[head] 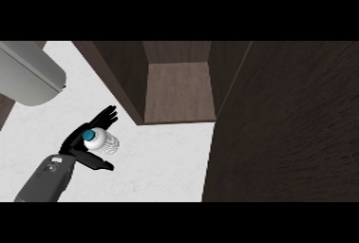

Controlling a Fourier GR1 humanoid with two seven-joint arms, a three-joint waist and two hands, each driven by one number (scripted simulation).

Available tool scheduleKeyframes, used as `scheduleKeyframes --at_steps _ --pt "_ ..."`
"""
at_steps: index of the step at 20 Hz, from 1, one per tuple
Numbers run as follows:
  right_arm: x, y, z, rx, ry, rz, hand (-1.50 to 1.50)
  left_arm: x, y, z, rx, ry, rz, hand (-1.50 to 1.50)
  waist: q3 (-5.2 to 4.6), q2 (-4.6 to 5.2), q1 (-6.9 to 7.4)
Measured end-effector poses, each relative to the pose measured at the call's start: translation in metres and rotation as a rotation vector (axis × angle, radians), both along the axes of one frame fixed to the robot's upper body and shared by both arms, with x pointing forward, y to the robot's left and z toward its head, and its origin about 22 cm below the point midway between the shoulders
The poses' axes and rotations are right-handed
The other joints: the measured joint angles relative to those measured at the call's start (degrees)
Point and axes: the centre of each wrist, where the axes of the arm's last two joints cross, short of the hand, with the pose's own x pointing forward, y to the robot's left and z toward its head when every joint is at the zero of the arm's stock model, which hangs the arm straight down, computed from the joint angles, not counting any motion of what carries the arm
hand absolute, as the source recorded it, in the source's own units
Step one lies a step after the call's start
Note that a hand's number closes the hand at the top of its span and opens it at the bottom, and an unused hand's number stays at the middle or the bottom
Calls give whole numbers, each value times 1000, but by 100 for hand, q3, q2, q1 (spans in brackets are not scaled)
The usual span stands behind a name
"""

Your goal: Pick up the bottled water, place it into the cabinet and close the cabinet

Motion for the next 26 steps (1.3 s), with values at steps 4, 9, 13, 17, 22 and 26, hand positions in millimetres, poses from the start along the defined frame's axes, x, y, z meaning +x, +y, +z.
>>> scheduleKeyframes --at_steps 4,9,13,17,22,26 --pt "1 0 -1 -2 -6 1 -150 -1 -7 -5 -27 -16 -1 150 -1 7 -1" --pt "2 -1 2 1 -8 -4 -150 5 -23 -6 -57 -3 -53 150 3 -10 32" --pt "1 0 1 2 -5 3 -150 10 -33 -1 -7 -99 -119 150 4 -25 37" --pt "1 -1 1 -4 1 -8 -150 13 -44 1 30 -211 -150 150 6 -28 61" --pt "0 -3 -1 -3 13 -21 -150 0 -60 -13 23 -312 66 150 17 -69 180" --pt "-1 -3 -3 9 23 -29 -150 -8 -86 -22 -13 -372 291 150 25 -99 239"
